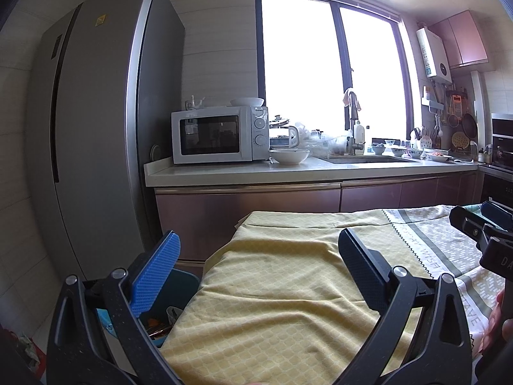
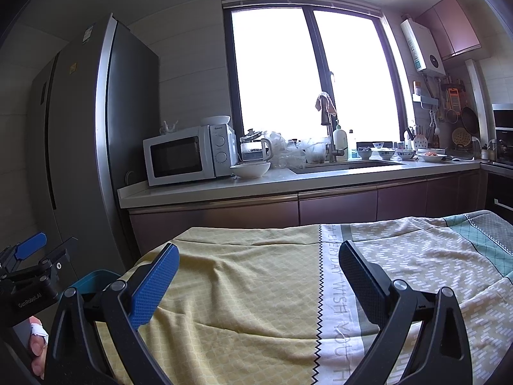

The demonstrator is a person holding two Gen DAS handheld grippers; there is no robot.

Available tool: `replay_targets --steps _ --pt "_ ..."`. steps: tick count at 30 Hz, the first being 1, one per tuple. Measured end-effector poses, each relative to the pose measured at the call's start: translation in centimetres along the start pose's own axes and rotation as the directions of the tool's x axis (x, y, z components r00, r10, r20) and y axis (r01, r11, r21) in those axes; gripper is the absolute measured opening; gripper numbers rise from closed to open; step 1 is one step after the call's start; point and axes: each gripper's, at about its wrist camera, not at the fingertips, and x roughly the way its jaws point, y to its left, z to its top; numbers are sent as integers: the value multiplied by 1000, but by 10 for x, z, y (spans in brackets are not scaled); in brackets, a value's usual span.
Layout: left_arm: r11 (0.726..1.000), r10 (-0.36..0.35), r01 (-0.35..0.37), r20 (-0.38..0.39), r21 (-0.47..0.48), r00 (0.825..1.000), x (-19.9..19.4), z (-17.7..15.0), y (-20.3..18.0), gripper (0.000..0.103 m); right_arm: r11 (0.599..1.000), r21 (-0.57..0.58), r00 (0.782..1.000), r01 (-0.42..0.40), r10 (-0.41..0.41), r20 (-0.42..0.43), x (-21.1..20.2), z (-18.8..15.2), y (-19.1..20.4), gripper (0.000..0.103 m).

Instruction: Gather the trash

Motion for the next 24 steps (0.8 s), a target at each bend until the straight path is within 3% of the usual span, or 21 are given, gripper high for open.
replay_targets --steps 24 --pt "1000 -9 9 -17 3 1000 9 -3 -6 97 1000 10 1000 8 -8 -2 1 -3 -5 96"
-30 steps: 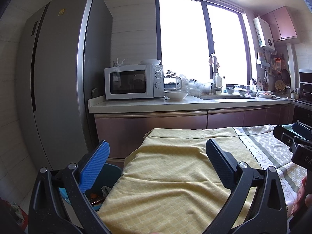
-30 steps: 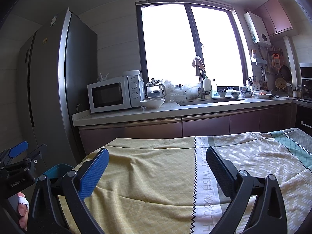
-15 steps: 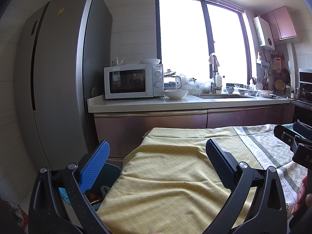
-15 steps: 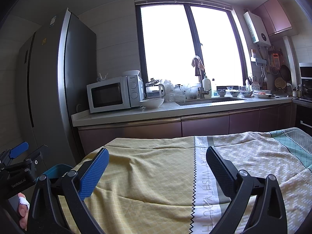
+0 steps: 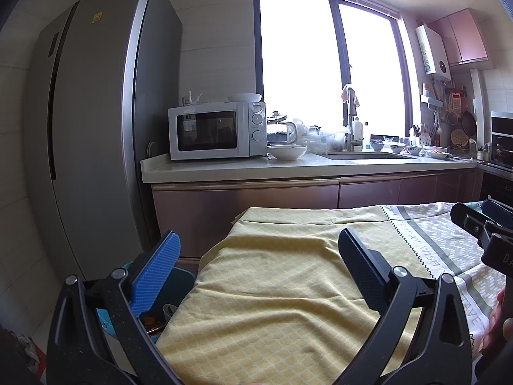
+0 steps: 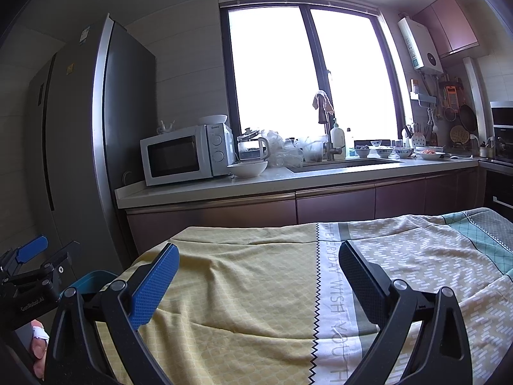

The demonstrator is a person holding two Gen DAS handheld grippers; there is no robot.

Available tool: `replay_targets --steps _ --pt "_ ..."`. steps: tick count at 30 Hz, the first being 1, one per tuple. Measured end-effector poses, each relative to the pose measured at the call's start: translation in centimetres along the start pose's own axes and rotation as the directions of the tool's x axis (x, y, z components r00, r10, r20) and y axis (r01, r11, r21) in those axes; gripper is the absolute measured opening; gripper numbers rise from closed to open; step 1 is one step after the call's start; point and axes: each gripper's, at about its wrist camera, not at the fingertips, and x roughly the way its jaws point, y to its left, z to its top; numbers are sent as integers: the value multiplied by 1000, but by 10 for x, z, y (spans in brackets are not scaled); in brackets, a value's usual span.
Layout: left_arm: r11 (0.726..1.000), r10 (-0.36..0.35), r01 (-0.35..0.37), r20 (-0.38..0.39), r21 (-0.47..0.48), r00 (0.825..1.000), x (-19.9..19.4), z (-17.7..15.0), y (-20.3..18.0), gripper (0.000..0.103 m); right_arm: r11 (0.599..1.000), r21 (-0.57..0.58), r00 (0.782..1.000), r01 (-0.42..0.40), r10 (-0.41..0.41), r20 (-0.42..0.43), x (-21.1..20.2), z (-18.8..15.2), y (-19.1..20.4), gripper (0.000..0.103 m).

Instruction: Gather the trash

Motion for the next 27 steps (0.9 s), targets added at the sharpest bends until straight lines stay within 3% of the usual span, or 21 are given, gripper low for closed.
replay_targets --steps 27 --pt "1000 -19 19 -29 12 999 18 -2 -12 97 1000 24 1000 16 -15 -17 10 -5 -12 96"
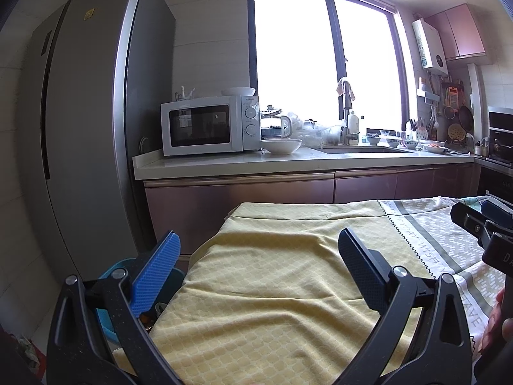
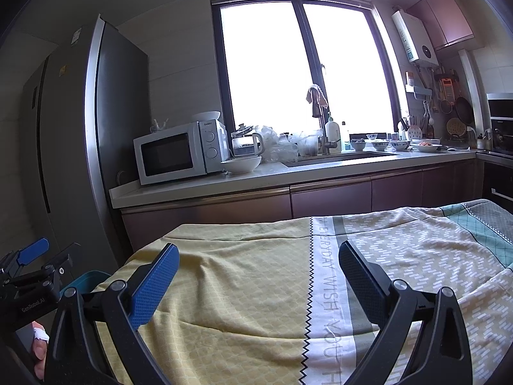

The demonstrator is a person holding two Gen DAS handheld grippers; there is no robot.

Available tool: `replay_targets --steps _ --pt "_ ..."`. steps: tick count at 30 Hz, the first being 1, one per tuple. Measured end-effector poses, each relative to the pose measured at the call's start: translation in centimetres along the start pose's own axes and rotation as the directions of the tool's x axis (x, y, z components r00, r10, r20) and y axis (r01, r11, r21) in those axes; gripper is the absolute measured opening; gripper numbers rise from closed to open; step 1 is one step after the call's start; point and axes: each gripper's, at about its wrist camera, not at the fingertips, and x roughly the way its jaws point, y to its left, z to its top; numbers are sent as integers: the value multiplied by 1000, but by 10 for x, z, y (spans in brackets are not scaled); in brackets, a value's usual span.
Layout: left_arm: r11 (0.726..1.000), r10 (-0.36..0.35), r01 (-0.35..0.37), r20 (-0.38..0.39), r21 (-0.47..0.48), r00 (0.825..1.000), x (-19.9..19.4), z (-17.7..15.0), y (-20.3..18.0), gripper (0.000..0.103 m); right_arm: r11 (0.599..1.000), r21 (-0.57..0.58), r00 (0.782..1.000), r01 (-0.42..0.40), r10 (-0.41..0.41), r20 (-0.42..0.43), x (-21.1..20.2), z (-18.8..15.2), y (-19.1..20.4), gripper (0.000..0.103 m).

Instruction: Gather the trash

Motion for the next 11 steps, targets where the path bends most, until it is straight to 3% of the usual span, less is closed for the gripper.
replay_targets --steps 11 --pt "998 -63 62 -129 -11 990 37 -4 -12 97 999 22 999 40 -39 -36 10 -4 -25 96"
